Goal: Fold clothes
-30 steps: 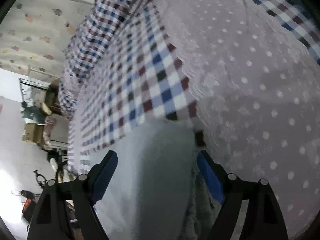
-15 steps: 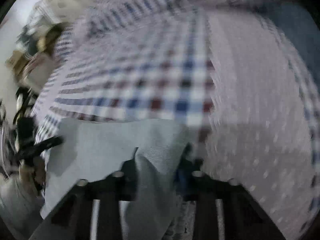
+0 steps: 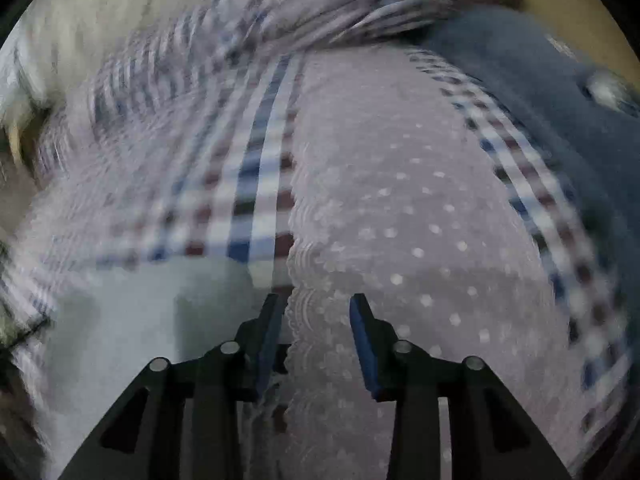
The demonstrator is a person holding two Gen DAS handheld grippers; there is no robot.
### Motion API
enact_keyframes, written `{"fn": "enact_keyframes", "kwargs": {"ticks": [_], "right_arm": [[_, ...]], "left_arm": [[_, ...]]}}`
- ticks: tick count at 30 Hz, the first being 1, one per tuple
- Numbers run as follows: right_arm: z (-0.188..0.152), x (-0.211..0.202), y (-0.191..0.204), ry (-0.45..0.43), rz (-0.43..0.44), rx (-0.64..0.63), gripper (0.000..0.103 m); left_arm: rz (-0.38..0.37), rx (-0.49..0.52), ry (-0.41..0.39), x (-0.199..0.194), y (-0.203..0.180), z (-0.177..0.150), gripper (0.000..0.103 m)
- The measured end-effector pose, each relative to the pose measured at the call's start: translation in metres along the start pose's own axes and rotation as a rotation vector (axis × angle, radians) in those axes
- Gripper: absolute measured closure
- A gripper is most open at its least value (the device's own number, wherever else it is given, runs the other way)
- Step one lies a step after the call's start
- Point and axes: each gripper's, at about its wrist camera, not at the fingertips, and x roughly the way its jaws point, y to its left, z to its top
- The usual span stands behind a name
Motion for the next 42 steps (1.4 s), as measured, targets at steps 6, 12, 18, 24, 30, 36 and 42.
{"fn": "enact_keyframes", "kwargs": {"ticks": [6,12,18,24,30,36,42], "right_arm": [[-0.065,-0.073,-0.047,-0.097,0.242,0.280,0.040],[-0.151,-0.132,-0.021,-0.177,0.365,0.331,0.027],[-0.163,-0.116,0.028,-0.037,0.335,0.193,0.026],[-0.139,-0.129,0.056,-0.060,0.500,0.182,0.025],[-0.122,-0.117,0.076,0.005,0.644,0.210,0.025],[-0.123,-0.108,0.057,0.011,0.663,0.264,0.025],[-0.137,-0.116,0.042,-0.053,0.652,0.278,0.023]], "left_arm": [[0.017,0.156,-0.041,-0.020,-0.030,0.002,0.020],[-0.064,0.285,-0.009,-0.012,-0.082,0.000,0.020],[-0.256,0.386,0.054,-0.032,-0.133,-0.024,0.020],[-0.349,0.565,0.052,-0.034,-0.200,-0.054,0.018],[-0.239,0.647,0.049,0.004,-0.255,-0.068,0.018],[-0.241,0.528,0.079,0.041,-0.260,-0.060,0.031],[-0.295,0.340,0.187,0.070,-0.238,-0.043,0.087]]}}
